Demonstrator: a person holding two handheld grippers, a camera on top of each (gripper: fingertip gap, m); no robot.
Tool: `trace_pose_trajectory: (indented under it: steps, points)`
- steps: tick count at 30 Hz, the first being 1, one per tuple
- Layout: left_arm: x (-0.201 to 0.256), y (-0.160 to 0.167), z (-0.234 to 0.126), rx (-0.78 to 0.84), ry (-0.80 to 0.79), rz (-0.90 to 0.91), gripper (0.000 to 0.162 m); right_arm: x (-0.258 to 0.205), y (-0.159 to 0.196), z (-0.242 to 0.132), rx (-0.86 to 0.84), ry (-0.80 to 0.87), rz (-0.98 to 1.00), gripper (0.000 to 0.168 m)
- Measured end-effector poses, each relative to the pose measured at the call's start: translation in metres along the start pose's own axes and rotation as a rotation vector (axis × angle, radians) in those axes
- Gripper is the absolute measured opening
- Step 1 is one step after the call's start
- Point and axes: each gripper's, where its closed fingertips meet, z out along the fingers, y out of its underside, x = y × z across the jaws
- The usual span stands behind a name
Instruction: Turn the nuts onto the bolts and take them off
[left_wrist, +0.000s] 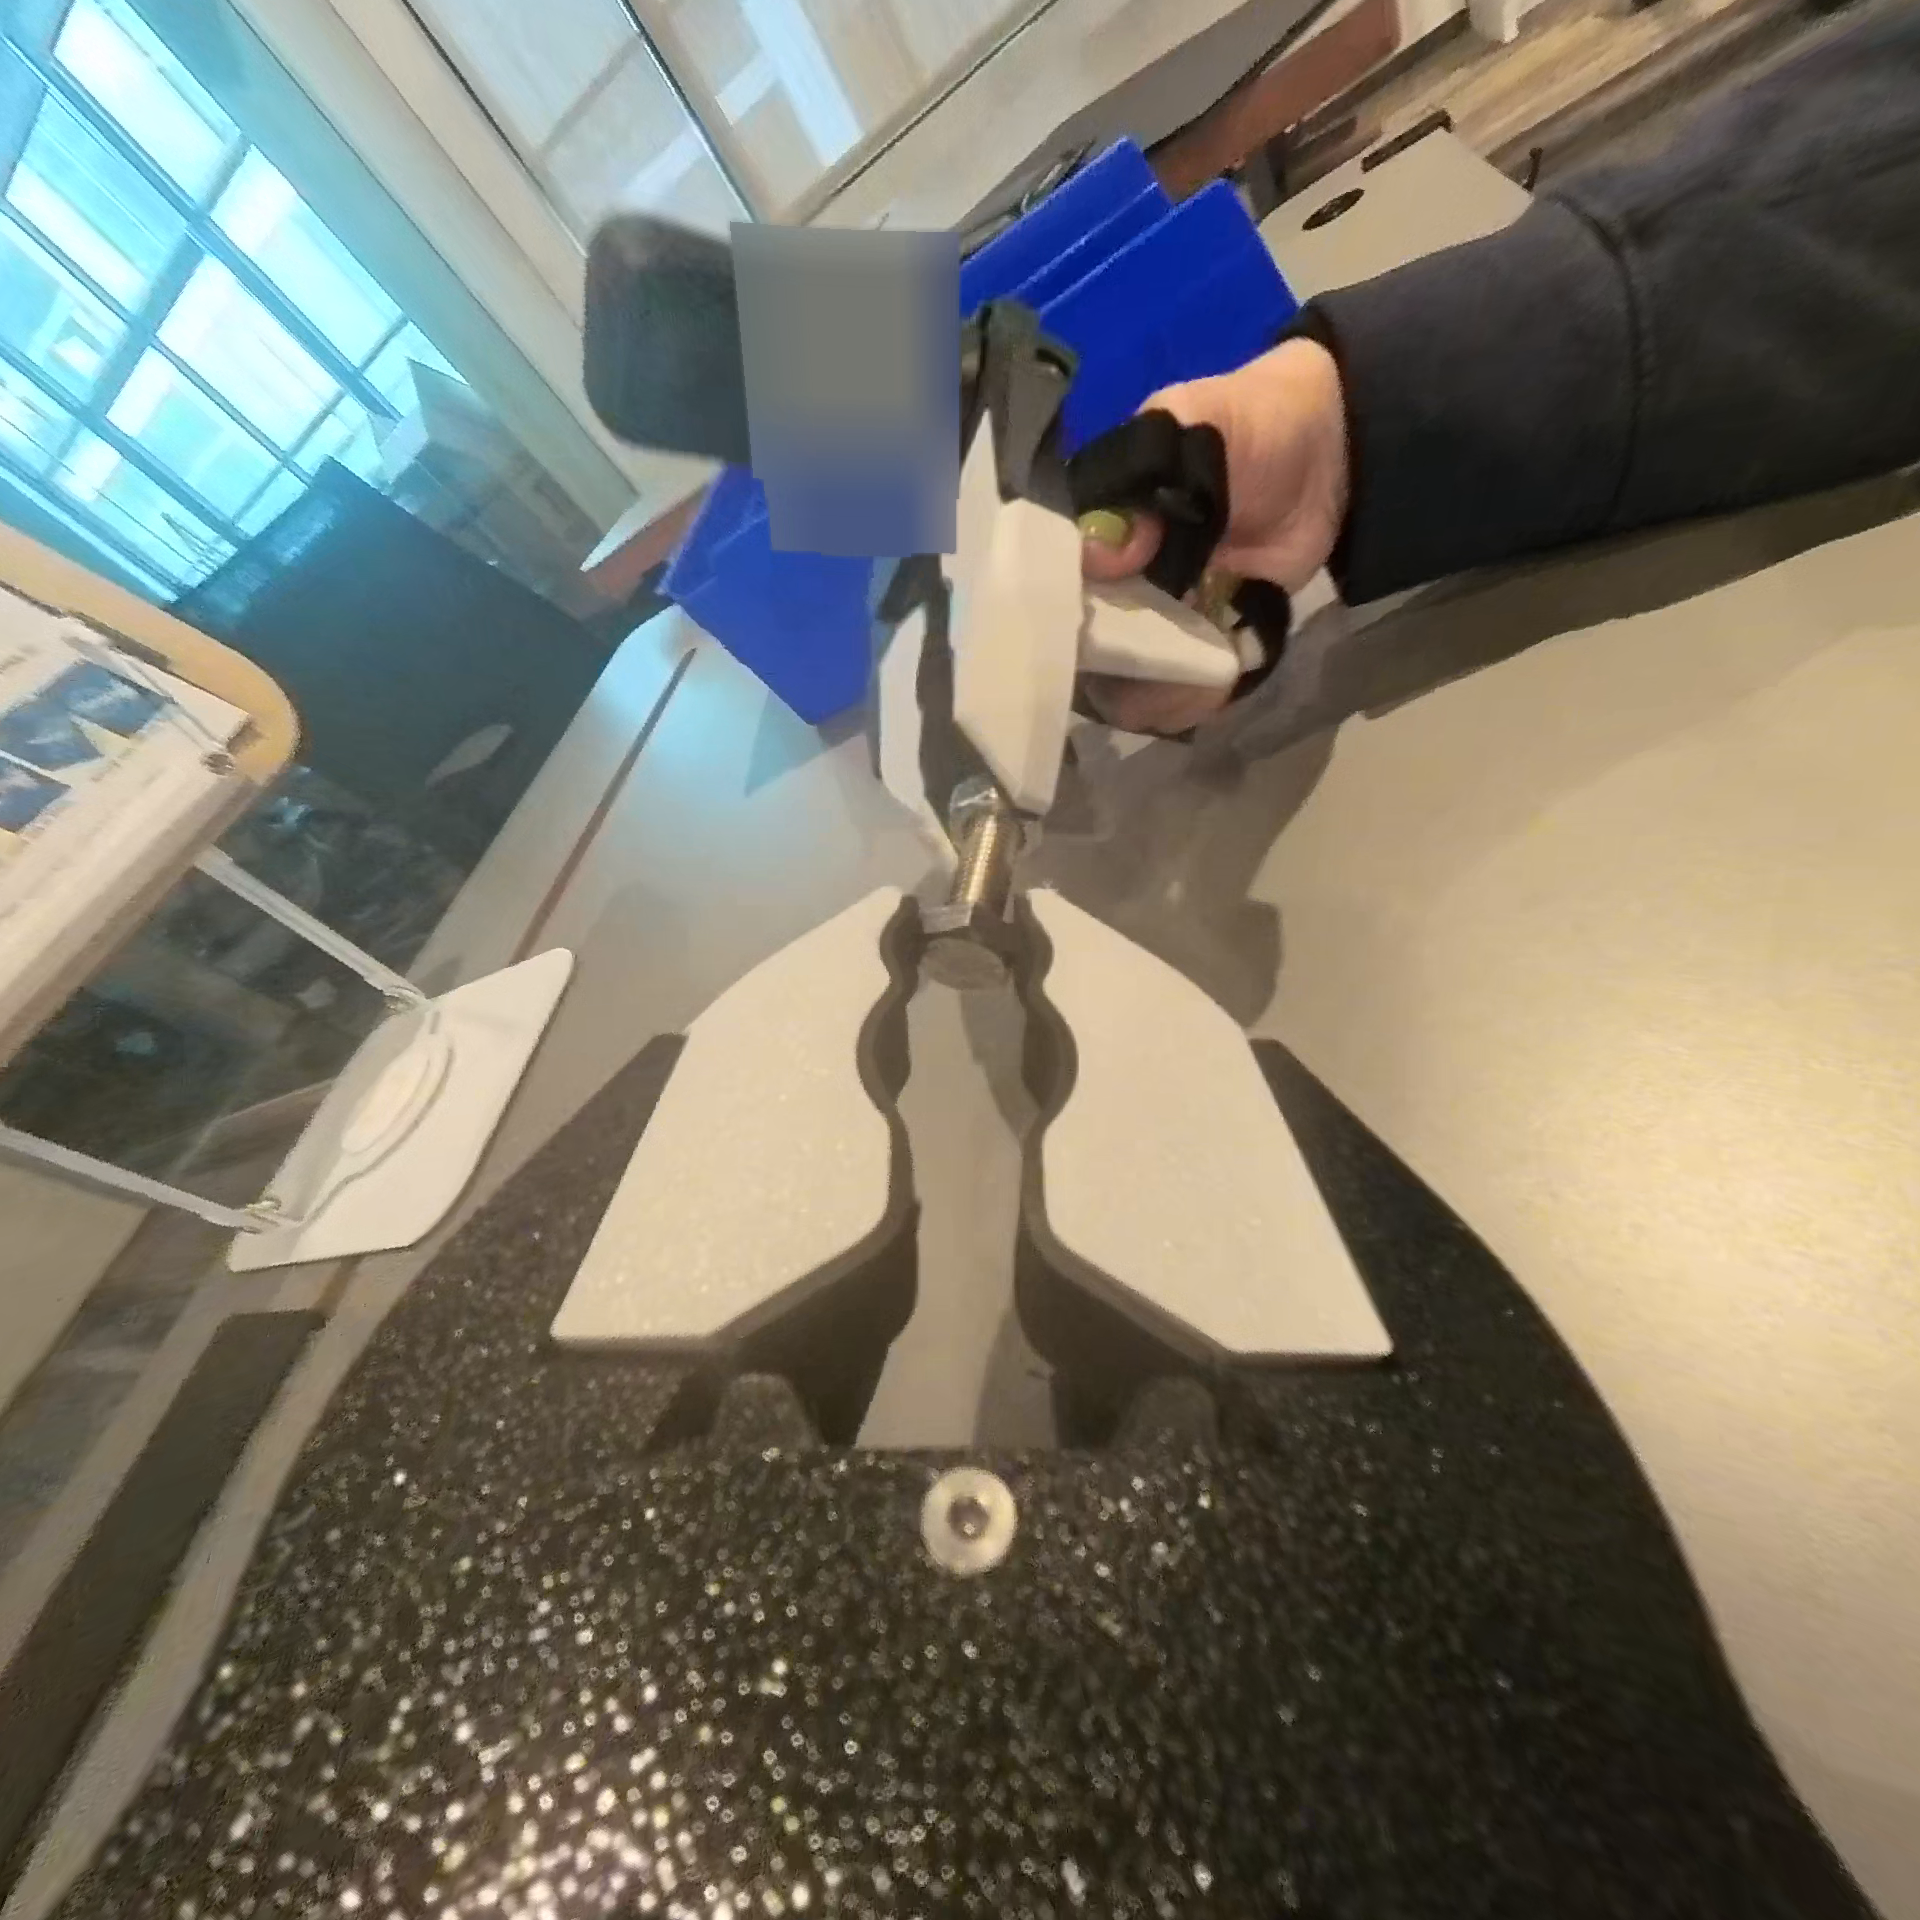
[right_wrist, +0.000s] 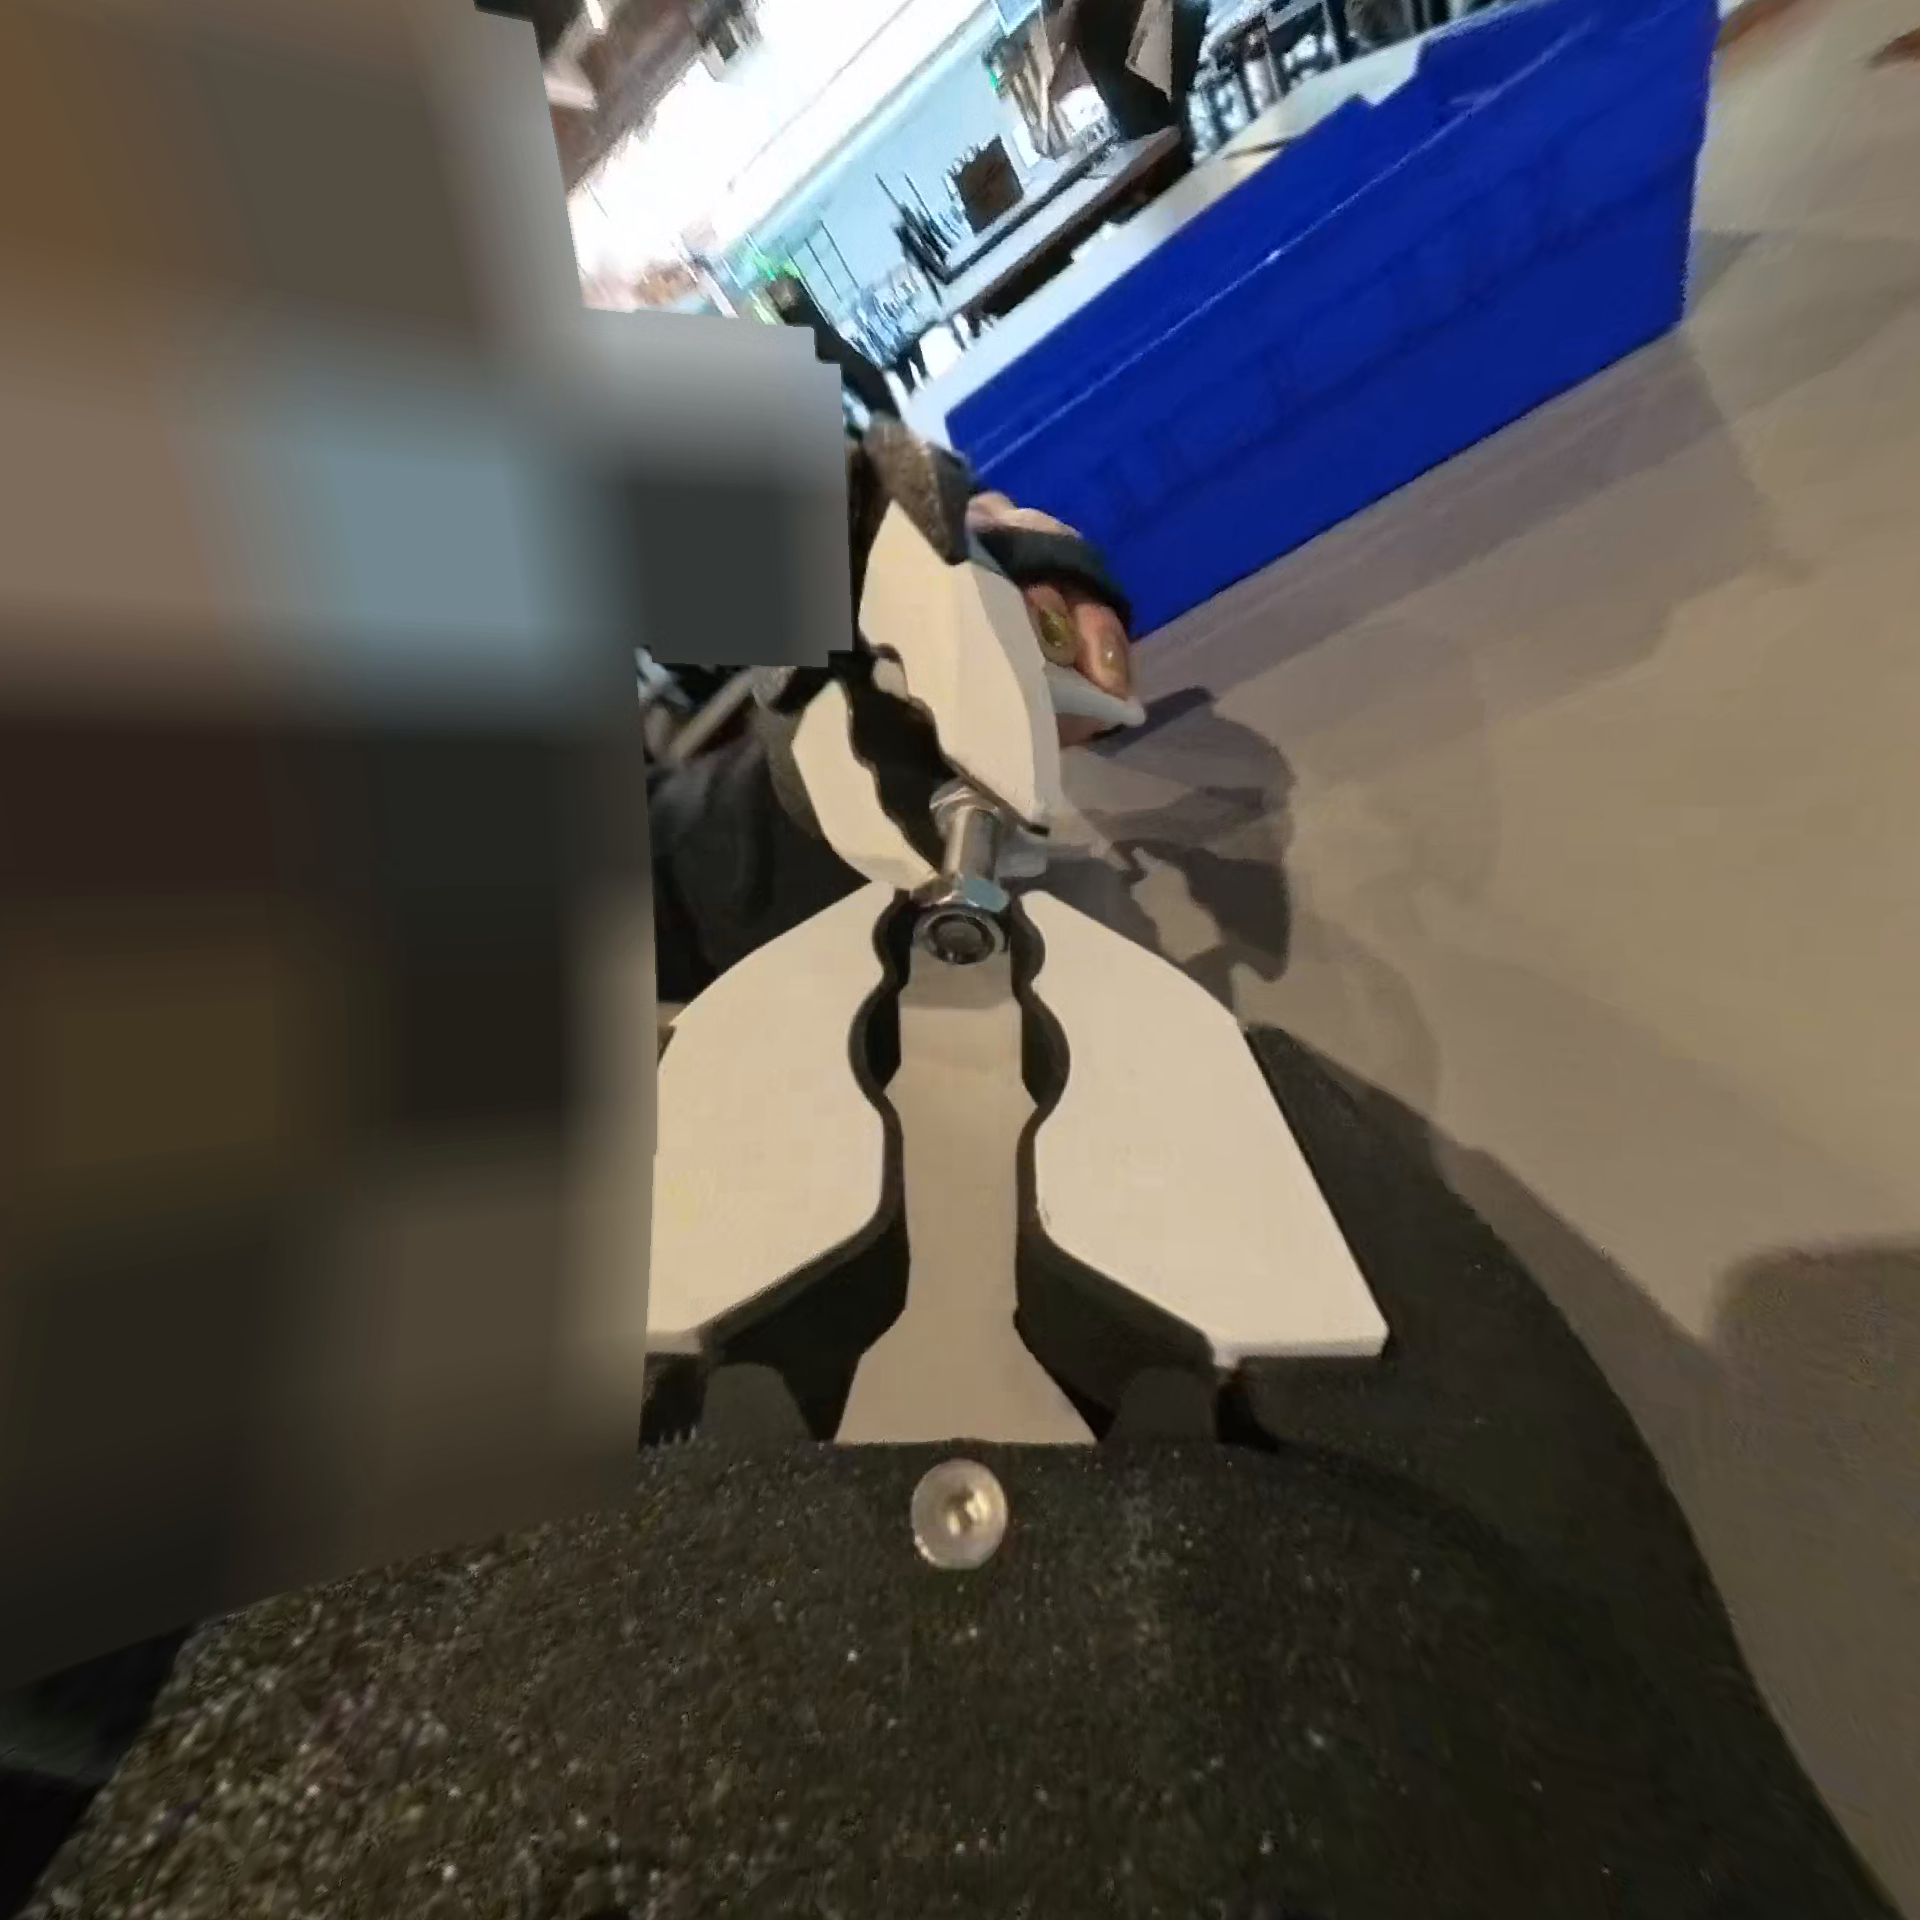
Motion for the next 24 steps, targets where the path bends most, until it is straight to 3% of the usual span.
trace_pose_trajectory:
  steps: [1, 3, 7, 10, 20, 22, 24]
  points:
    - [0.002, 0.001, 0.000, -0.004, 0.019, -0.021, 0.017, 0.000, 0.001, 0.000, -0.021, 0.036, -0.099, 0.018]
    - [0.004, 0.001, -0.001, -0.006, 0.061, -0.076, 0.017, 0.001, 0.003, 0.001, -0.053, 0.128, -0.393, 0.018]
    - [0.008, 0.002, -0.003, -0.005, 0.131, -0.176, 0.017, 0.004, 0.002, 0.002, -0.137, 0.400, -1.165, 0.018]
    - [0.010, 0.010, -0.003, -0.039, 0.163, -0.228, 0.017, 0.011, 0.005, 0.003, -0.276, 0.573, -1.488, 0.018]
    - [0.014, 0.008, -0.013, 0.005, 0.294, -0.417, 0.017, -0.001, -0.004, 0.010, -0.530, 0.967, -2.319, 0.018]
    - [0.015, 0.005, -0.016, 0.021, 0.320, -0.449, 0.017, -0.004, -0.005, 0.011, -0.537, 1.010, -2.414, 0.018]
    - [0.014, 0.008, -0.015, 0.014, 0.317, -0.460, 0.017, -0.001, -0.004, 0.012, -0.541, 1.006, -2.383, 0.018]
